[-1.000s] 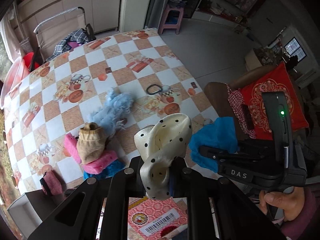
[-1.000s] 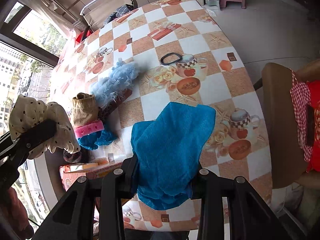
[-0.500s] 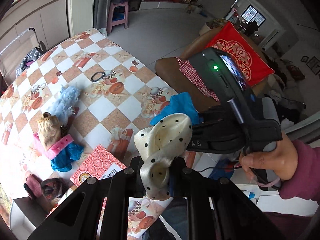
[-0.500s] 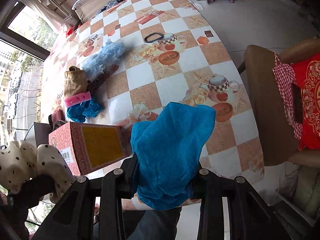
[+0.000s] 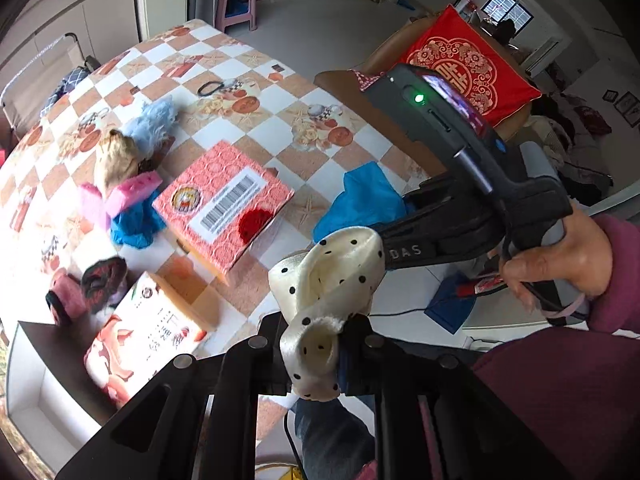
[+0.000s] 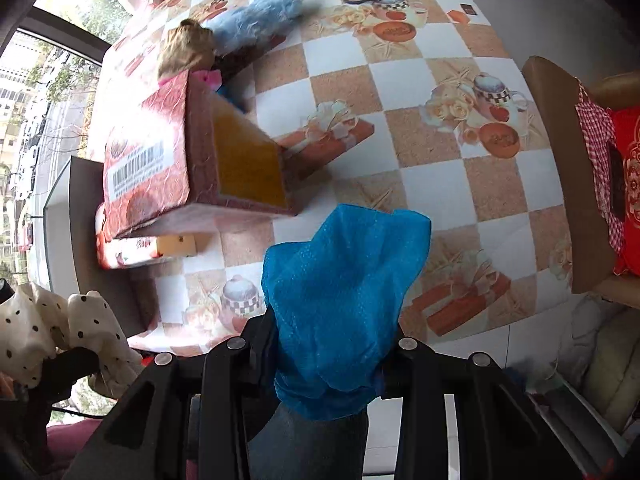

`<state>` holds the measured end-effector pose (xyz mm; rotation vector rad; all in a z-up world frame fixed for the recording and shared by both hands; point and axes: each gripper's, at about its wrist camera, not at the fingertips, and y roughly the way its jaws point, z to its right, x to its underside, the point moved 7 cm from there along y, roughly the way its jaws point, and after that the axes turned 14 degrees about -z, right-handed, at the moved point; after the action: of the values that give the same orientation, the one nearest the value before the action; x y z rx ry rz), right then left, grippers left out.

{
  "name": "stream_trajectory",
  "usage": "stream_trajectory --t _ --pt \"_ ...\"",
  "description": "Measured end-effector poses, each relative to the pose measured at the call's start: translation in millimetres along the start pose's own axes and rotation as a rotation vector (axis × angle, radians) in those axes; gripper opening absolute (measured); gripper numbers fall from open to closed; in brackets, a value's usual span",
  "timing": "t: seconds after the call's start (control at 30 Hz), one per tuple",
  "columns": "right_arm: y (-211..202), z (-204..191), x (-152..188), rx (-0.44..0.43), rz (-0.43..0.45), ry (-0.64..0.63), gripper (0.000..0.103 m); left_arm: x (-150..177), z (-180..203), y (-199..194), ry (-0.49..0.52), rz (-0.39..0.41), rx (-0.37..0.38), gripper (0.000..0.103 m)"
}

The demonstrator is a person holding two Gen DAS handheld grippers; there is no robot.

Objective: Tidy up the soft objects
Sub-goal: 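Carry both held cloths over to the open white box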

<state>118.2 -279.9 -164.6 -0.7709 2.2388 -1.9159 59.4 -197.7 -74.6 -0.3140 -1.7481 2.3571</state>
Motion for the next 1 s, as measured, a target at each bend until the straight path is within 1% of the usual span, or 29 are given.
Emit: stream_trajectory --t 0.17,0.27,0.37,0.5,0.67,1.0 --pt "12.8 -28.2 10.7 0.003 -0.036 -0.082 0.037 37.8 -27.4 15.0 -0.07 -0.053 -0.022 0.017" --pt "15.7 -46.6 12.7 0.008 -0.045 -0.141 0.037 55.3 -40.8 21.0 -0.122 -0.067 -0.043 0.017" --pt "16.3 -65.2 13.7 0.019 -0.047 -0.204 0.037 69.9 -53.4 23.8 -0.196 -0.068 -0.033 0.017" --pt "16.9 -90.1 14.0 0.035 -0.052 -0.288 0.037 86.1 -69.0 20.5 -0.274 -0.049 -0.039 0.017" --pt "20.1 -118.5 17.8 0.07 -0.066 -0.385 0.037 96.8 -80.9 12.7 -0.332 -0.022 -0.048 0.017" --pt "27.2 -156.5 13.8 0.119 -0.096 -0.508 0.037 122.2 -107.2 -5.2 -0.47 0.047 -0.058 0.017"
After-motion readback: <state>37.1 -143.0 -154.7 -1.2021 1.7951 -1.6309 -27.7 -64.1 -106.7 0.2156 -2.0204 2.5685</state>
